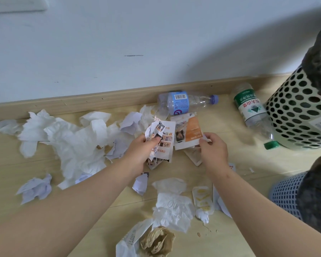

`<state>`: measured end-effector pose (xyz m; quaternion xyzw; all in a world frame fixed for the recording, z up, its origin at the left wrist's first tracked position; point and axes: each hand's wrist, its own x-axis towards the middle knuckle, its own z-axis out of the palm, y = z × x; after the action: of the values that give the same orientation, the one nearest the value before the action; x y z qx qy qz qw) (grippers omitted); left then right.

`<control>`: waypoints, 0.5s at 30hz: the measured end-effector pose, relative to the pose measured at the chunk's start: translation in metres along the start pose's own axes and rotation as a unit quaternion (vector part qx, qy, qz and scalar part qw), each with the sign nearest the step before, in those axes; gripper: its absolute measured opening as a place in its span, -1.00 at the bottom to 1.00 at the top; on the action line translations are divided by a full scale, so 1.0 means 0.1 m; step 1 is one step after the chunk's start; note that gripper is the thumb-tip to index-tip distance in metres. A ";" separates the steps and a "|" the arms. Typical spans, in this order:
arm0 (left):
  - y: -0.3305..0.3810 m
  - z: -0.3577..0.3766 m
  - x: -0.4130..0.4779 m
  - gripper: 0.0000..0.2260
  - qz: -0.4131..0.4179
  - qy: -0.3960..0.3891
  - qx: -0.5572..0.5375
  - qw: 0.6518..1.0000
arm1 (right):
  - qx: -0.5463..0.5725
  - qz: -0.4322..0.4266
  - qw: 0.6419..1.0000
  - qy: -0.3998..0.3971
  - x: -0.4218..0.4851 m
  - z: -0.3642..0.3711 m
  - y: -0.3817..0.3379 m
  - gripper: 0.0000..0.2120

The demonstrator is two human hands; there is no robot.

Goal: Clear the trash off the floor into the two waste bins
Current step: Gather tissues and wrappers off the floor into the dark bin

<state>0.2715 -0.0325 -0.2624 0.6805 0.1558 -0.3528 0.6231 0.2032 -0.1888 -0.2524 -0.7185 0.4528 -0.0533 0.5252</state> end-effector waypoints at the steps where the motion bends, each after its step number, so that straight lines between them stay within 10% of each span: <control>1: 0.02 0.02 -0.03 -0.94 0.006 -0.001 -0.002 1.000 | 0.032 0.005 0.999 -0.020 -0.05 -0.02 -0.03 -0.82; 15: 0.29 0.24 -0.46 -0.89 0.113 0.002 0.066 0.991 | 0.129 0.053 0.973 -0.184 -0.43 -0.28 -0.31 -0.91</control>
<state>0.2517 -0.0499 -0.2095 0.7343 0.0554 -0.2884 0.6120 0.1812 -0.1771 -0.1977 -0.6174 0.3749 0.0501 0.6897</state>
